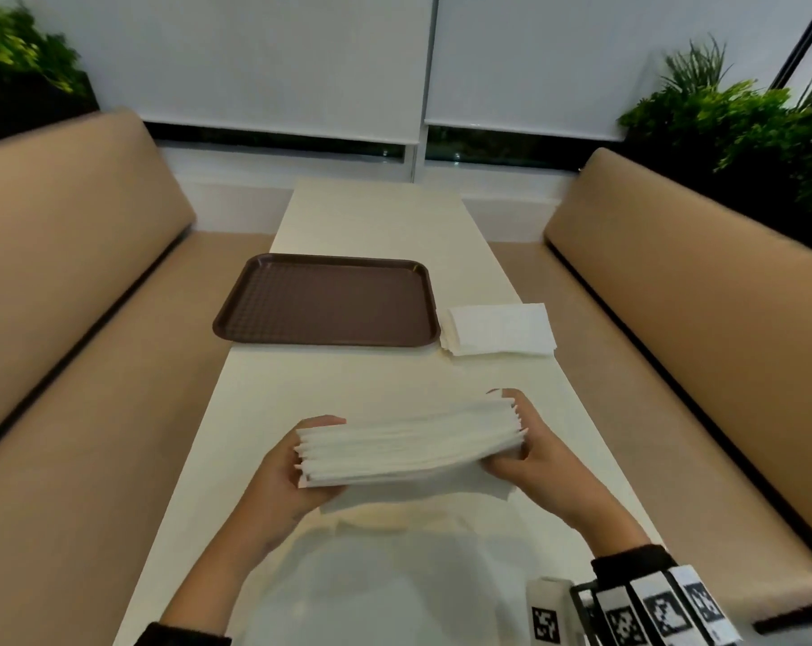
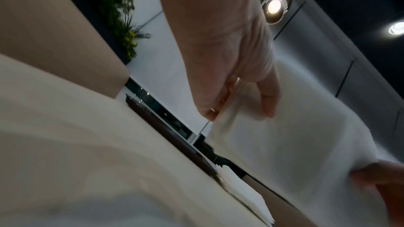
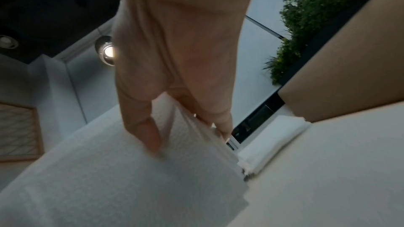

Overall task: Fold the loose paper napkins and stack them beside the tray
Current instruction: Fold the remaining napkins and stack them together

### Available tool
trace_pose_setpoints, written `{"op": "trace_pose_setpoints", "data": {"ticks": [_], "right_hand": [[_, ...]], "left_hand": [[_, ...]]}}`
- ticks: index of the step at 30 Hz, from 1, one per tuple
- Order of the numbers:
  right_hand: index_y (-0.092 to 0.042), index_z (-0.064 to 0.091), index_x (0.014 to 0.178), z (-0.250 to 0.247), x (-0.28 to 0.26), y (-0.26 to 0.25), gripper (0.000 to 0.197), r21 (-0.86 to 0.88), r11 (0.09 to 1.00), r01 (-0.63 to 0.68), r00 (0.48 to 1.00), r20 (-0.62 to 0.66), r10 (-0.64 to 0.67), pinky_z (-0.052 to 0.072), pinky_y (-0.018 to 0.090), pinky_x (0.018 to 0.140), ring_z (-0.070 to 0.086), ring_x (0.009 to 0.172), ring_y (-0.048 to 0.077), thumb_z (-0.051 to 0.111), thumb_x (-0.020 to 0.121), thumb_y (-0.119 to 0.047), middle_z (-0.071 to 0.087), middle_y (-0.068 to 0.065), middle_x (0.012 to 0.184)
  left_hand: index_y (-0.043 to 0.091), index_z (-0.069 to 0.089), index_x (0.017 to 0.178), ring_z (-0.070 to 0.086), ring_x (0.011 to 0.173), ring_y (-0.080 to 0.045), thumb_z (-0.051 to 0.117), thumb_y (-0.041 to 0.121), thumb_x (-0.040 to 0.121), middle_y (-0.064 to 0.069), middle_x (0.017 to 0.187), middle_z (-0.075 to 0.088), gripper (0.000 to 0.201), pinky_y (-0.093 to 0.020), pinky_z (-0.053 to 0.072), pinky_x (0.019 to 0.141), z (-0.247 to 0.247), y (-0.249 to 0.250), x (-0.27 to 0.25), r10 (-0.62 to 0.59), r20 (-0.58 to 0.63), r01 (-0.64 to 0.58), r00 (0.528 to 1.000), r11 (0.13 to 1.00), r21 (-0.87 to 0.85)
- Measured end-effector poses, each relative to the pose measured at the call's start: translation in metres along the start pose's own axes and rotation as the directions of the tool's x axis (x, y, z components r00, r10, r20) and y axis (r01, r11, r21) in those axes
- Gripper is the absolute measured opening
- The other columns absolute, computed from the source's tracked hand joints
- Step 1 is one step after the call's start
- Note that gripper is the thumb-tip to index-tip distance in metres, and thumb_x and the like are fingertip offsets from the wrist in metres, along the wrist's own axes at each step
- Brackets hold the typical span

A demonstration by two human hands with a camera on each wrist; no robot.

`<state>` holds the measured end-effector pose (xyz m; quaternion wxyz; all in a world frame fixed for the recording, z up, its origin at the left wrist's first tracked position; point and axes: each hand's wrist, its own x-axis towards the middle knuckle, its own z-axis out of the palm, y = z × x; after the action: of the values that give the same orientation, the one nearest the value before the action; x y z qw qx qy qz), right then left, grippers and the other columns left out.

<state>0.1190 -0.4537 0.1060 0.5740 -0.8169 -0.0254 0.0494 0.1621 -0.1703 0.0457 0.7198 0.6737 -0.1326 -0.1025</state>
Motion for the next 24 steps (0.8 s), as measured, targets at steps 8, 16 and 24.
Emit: {"op": "trace_pose_setpoints", "data": {"ticks": [8,16,24], "right_hand": [[-0.044,0.027,0.128,0.042,-0.005,0.037,0.077,-0.064,0.997,-0.051,0.997,-0.064,0.047,0.048,0.017,0.068,0.051,0.071,0.005,0.061,0.080,0.006,0.049,0.008,0.103],[-0.053,0.032,0.136,0.048,-0.003,0.045,0.077,-0.257,0.961,0.104,0.991,-0.057,-0.123,0.037,0.005,0.091,0.041,0.117,-0.004,0.058,0.085,-0.001,0.040,-0.014,0.129],[-0.049,0.020,0.143,0.045,-0.002,0.048,0.084,-0.276,0.957,0.086,0.995,-0.017,-0.094,0.031,-0.002,0.088,0.037,0.115,-0.015,0.058,0.084,-0.003,0.038,-0.023,0.125]], "left_hand": [[0.049,0.048,0.119,0.060,0.083,-0.006,0.073,-0.004,0.073,-0.002,0.105,0.056,0.075,-0.017,0.051,0.073,-0.011,-0.027,-0.025,-0.035,-0.099,0.048,0.994,0.990,0.131],[0.052,0.052,0.112,0.057,0.085,-0.006,0.067,-0.012,0.075,0.017,0.104,0.058,0.075,-0.016,0.050,0.070,-0.008,-0.026,-0.021,0.033,-0.079,-0.014,0.996,0.972,0.235],[0.056,0.038,0.118,0.051,0.070,0.001,0.063,-0.012,0.077,-0.003,0.101,0.047,0.083,-0.013,0.045,0.066,-0.009,-0.019,-0.019,-0.009,-0.046,0.020,0.999,0.971,0.240]]}}
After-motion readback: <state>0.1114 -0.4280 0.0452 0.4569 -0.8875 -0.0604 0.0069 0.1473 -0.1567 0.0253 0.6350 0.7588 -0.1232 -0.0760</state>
